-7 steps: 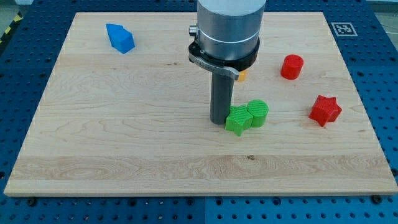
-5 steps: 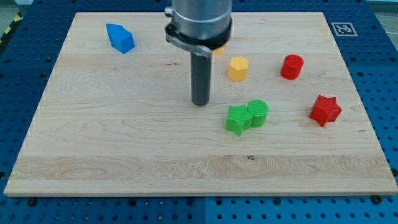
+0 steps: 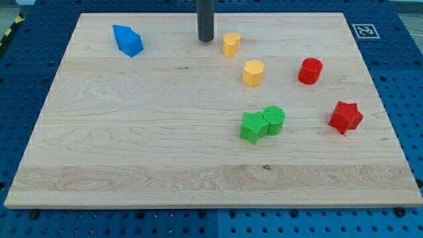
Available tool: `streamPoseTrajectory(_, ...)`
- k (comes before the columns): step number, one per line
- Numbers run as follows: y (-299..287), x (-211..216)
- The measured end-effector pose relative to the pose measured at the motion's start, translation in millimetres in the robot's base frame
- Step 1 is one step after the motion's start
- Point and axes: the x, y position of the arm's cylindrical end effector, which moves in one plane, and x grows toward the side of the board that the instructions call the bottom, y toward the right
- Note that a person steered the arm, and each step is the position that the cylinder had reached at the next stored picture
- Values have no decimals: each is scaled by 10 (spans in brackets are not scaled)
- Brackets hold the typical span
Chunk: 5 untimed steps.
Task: Push the yellow heart to the top left of the yellow hexagon
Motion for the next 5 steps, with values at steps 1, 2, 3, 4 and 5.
streamPoseTrajectory(1, 212, -19)
streamPoseTrajectory(2, 390, 46)
streamPoseTrajectory(3, 435, 198)
streamPoseTrajectory(4, 435, 333)
streamPoseTrajectory(5, 444, 402)
